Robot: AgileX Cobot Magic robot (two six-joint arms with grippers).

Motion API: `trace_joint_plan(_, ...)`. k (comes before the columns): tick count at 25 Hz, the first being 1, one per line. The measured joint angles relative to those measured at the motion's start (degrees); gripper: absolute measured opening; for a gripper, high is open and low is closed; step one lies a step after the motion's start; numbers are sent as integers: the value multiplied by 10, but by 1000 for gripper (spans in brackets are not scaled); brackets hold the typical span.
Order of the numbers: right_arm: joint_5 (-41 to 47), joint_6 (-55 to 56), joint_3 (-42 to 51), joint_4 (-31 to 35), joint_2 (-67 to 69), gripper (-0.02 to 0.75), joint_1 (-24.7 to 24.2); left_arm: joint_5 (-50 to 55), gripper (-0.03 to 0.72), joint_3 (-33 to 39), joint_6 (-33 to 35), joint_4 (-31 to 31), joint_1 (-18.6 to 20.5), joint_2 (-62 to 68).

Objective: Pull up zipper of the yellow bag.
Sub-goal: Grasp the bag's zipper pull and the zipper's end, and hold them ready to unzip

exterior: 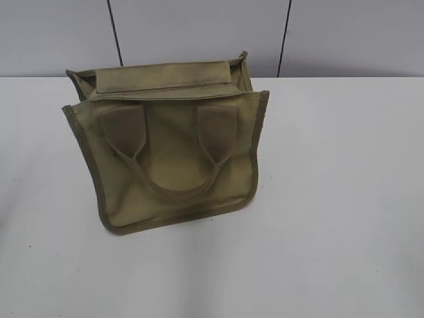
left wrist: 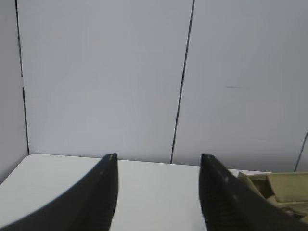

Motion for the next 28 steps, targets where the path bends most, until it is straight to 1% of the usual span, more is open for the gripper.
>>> trace_joint_plan(3, 0, 0, 0, 0, 0, 577, 0, -121, 404, 31, 0, 5, 0, 95)
trace_joint_plan(7, 0, 0, 0, 0, 0, 577, 0, -203, 388, 36, -16, 47, -1, 235)
trace_joint_plan(9, 0, 0, 0, 0, 0, 577, 0, -241, 373, 37, -38, 83, -9, 318)
trace_joint_plan(13, 0, 0, 0, 0, 0, 577, 0, -322, 349, 38, -78, 188, -32, 423)
trace_joint_plan(16, 0, 0, 0, 0, 0, 577, 0, -385, 328, 38, -100, 248, -37, 514)
trace_joint_plan(19, 0, 0, 0, 0, 0, 577, 0, -470, 315, 37, -116, 288, -37, 600)
trace_joint_plan(22, 0, 0, 0, 0, 0, 577, 0, -545, 312, 25, -121, 341, -37, 689)
trace_joint_plan(25, 0, 0, 0, 0, 0, 577, 0, -595, 313, 4, -122, 396, -37, 763)
trace_joint_plan(28, 0, 0, 0, 0, 0, 577, 0, -635, 313, -17, -123, 415, -37, 818)
